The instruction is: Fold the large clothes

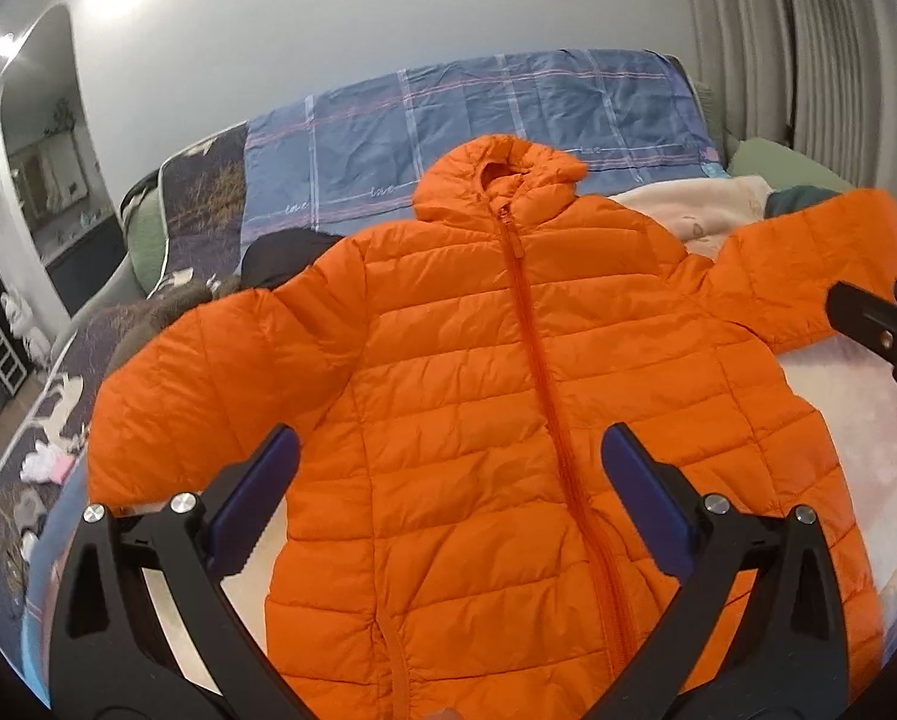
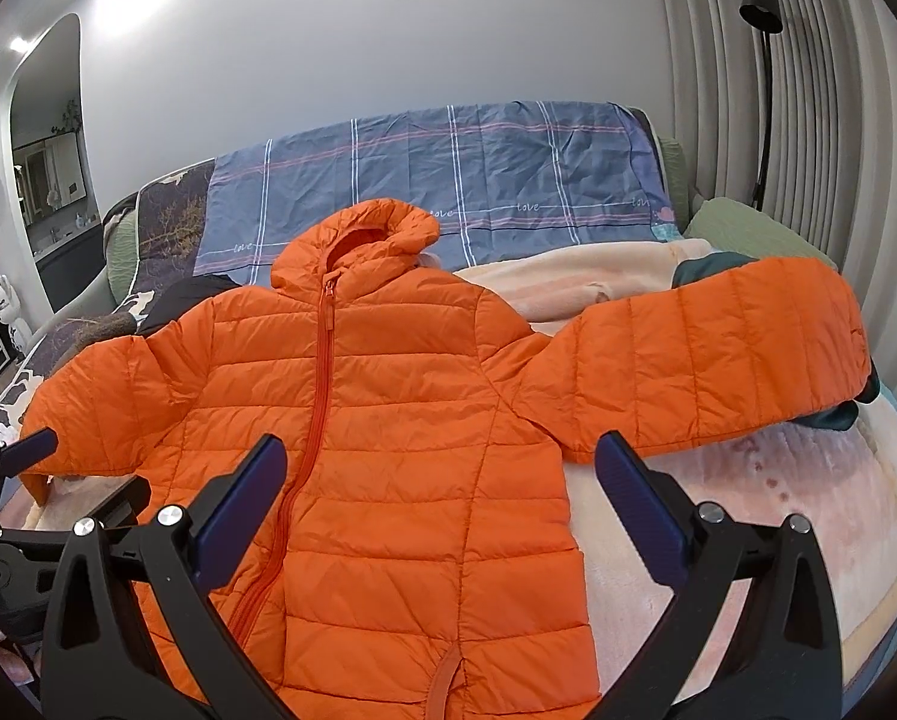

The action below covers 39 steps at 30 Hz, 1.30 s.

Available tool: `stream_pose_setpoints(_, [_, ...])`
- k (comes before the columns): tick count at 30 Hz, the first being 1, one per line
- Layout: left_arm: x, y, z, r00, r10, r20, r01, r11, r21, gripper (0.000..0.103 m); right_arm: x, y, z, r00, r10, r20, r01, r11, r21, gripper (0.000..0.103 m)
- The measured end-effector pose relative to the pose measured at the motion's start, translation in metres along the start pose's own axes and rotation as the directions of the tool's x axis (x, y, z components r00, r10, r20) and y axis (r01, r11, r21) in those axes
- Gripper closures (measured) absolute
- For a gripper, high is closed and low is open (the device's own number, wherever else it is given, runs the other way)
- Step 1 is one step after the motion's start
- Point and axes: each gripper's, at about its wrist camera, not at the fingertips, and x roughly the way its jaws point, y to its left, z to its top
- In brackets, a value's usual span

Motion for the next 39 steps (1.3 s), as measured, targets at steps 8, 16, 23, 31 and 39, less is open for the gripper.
stream_pose_setpoints(8, [-0.004, -0.001, 0.005, 0.999, -0.043, 0.012, 0.043, 0.999, -0.018, 0.002, 0.002, 0.001, 0.000, 1.000, -0.006, -0.001, 0.006, 1.000, -0.001, 0.001])
stream_pose_setpoints(16, [-0.003, 0.000, 0.007, 1.000, -0.029, 0.008, 0.029, 0.999, -0.031, 0.002, 0.005, 0.000, 0.000, 1.000, -0.010, -0.002, 0.010, 1.000, 0.002, 0.001])
stream_pose_setpoints(23, [-0.004, -0.006, 0.009, 1.000, 0.008, 0.010, -0.008, 1.000, -0.007, 0.002, 0.007, -0.001, 0.000, 1.000, -0.007, -0.006, 0.007, 1.000, 0.002, 0.001])
stream_pose_setpoints(31, [-0.008, -0.008, 0.011, 1.000, 0.002, 0.021, -0.002, 1.000, 0.002, 0.002, 0.010, 0.004, -0.001, 1.000, 0.004, -0.009, -0.005, 1.000, -0.014, 0.001])
stream_pose_setpoints(39, [-0.005, -0.010, 0.014, 1.000, -0.013, 0.025, 0.013, 1.000, 0.011, 0.002, 0.012, 0.008, 0.000, 1.000, 0.003, -0.021, -0.004, 1.000, -0.021, 0.001])
